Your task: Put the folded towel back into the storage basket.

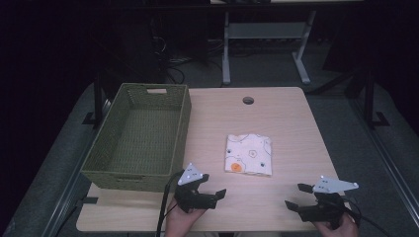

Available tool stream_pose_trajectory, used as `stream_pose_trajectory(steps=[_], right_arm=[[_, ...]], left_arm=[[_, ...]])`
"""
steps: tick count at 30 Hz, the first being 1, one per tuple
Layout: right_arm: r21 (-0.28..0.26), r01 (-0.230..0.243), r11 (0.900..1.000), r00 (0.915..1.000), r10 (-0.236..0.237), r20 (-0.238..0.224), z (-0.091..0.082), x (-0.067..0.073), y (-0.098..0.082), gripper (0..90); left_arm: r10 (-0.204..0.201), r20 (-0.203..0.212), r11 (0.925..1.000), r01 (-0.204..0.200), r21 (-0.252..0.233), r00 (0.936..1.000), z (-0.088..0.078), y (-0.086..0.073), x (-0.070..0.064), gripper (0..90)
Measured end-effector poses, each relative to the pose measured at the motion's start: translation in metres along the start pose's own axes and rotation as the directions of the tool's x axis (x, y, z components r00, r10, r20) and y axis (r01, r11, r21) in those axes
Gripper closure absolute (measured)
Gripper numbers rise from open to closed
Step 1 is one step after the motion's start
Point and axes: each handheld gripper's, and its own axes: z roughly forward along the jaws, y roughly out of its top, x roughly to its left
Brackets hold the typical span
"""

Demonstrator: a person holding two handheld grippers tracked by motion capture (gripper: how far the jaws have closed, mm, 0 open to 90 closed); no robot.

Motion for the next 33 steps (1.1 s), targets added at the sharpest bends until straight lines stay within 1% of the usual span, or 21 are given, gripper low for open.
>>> stream_pose_trajectory(steps=[4, 6, 7, 11, 12, 15, 16, 17, 18, 20, 21, 23, 25, 27, 28, 31, 33], right_arm=[[-0.009, 0.001, 1.0, 0.9999, -0.001, -0.012, 0.001, -0.001, 0.001, 19.9], [-0.009, 0.001, 1.0, 0.9999, -0.001, -0.011, 0.0, -0.001, 0.001, 19.7], [-0.01, -0.007, 1.0, 0.9999, 0.007, -0.012, -0.001, 0.0, 0.002, 18.4], [-0.025, 0.008, 1.0, 1.0, -0.008, -0.004, -0.005, 0.003, 0.006, 18.2], [-0.043, 0.015, 0.999, 0.9998, -0.016, -0.011, -0.007, 0.005, 0.01, 17.8], [-0.053, 0.021, 0.998, 0.9998, -0.021, -0.001, -0.009, 0.006, 0.016, 16.5], [-0.056, 0.02, 0.998, 0.9997, -0.021, -0.011, -0.009, 0.006, 0.018, 16.5], [-0.056, 0.02, 0.998, 0.9997, -0.021, -0.011, -0.009, 0.006, 0.018, 16.5], [-0.054, 0.023, 0.998, 0.9996, -0.024, -0.017, -0.009, 0.004, 0.022, 16.4], [-0.053, 0.02, 0.998, 0.9995, -0.021, -0.022, -0.009, 0.003, 0.024, 16.1], [-0.054, 0.017, 0.998, 0.9994, -0.018, -0.029, -0.008, -0.001, 0.03, 15.5], [-0.053, 0.014, 0.999, 0.9993, -0.016, -0.034, -0.008, -0.002, 0.032, 15.5], [-0.058, 0.004, 0.998, 0.9986, -0.007, -0.052, -0.007, -0.006, 0.041, 15.5], [-0.056, 0.003, 0.998, 0.9984, -0.007, -0.055, -0.007, -0.008, 0.043, 15.5], [-0.053, 0.004, 0.999, 0.998, -0.007, -0.064, -0.006, -0.01, 0.05, 15.4], [-0.052, 0.008, 0.999, 0.9976, -0.011, -0.069, -0.006, -0.012, 0.055, 15.4], [-0.039, 0.01, 0.999, 0.9976, -0.013, -0.068, -0.003, -0.017, 0.062, 15.3]], left_arm=[[-0.005, 0.011, 0.9998, 0.005, 0.017, 0.9999, 0.005, -0.001, 0.0, 18.2], [-0.003, 0.009, 0.9998, 0.003, 0.018, 1.0, 0.006, -0.002, -0.002, 18.3], [-0.002, 0.016, 0.9999, 0.002, 0.016, 0.9999, 0.006, -0.002, -0.003, 18.2], [0.001, 0.017, 0.9999, -0.001, 0.017, 0.9999, 0.006, -0.001, -0.007, 18.3], [0.008, 0.019, 0.9998, -0.008, 0.016, 0.9998, 0.006, 0.002, -0.01, 18.3], [0.021, 0.027, 0.9998, -0.022, 0.003, 0.9994, 0.005, 0.008, -0.016, 18.3], [0.028, 0.026, 0.9996, -0.029, 0.006, 0.9993, 0.005, 0.01, -0.017, 18.3], [0.028, 0.026, 0.9996, -0.029, 0.006, 0.9993, 0.005, 0.01, -0.017, 18.3], [0.033, 0.025, 0.9994, -0.033, 0.001, 0.9991, 0.006, 0.013, -0.018, 18.3], [0.029, 0.029, 0.9996, -0.029, 0.0, 0.9992, 0.007, 0.015, -0.018, 18.3], [0.028, 0.032, 0.9996, -0.028, -0.002, 0.9991, 0.008, 0.018, -0.017, 18.3], [0.03, 0.03, 0.9995, -0.03, -0.003, 0.9991, 0.009, 0.019, -0.016, 18.3], [0.028, 0.026, 0.9995, -0.027, -0.013, 0.9993, 0.01, 0.024, -0.014, 18.3], [0.024, 0.026, 0.9996, -0.023, -0.017, 0.9994, 0.01, 0.025, -0.013, 18.3], [0.017, 0.028, 0.9997, -0.017, -0.017, 0.9994, 0.012, 0.028, -0.011, 18.3], [0.014, 0.023, 0.9998, -0.014, -0.013, 0.9996, 0.015, 0.03, -0.01, 18.3], [-0.005, 0.024, 0.9998, 0.005, -0.017, 0.9997, 0.017, 0.032, -0.007, 18.3]])
